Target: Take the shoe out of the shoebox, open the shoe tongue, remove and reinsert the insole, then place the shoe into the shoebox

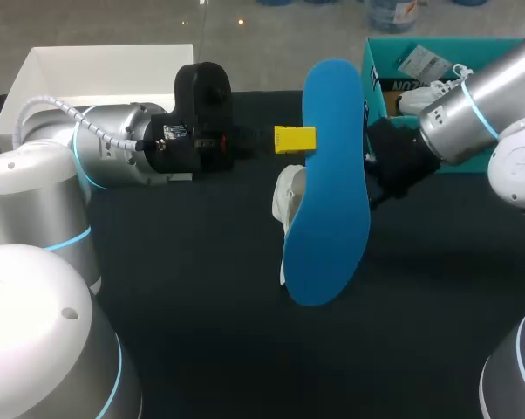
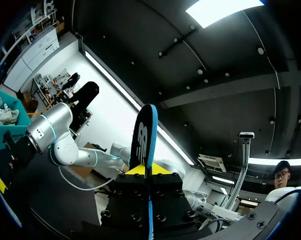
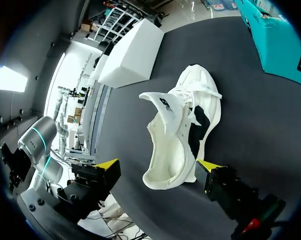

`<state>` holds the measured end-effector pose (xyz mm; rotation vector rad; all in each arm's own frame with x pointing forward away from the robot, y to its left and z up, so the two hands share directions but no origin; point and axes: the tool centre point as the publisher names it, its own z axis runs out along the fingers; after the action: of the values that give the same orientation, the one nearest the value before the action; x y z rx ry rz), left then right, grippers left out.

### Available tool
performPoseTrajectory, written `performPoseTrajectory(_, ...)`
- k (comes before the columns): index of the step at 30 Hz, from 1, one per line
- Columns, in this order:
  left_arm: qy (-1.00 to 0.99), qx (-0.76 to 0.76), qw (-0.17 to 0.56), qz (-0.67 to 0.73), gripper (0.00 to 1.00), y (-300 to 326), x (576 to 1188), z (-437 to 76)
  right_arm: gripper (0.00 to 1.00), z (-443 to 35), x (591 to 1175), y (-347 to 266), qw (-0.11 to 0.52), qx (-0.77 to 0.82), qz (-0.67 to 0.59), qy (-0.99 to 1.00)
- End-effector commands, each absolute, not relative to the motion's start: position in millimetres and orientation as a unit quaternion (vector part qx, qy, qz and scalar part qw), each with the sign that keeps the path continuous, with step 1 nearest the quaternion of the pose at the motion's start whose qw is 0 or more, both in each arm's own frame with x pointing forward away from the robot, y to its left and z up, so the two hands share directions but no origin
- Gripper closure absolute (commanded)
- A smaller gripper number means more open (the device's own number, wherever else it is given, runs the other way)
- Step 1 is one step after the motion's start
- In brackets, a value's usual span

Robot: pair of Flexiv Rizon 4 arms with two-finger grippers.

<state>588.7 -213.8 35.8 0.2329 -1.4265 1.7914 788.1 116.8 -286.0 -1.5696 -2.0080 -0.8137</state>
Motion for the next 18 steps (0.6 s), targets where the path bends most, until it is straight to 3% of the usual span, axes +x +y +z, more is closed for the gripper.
performPoseTrajectory(1,-0.565,0.092,0.408,0.711,1.00,-214.7,588.9,34.9,0.00,-285.9,785.9,112.6,0.252,-0.576,-0.319,-0.709)
performPoseTrajectory(18,-0.565,0.092,0.408,0.711,1.00,-214.7,588.9,34.9,0.00,-211.3,771.8,95.7,0.361,-0.552,-0.405,-0.633)
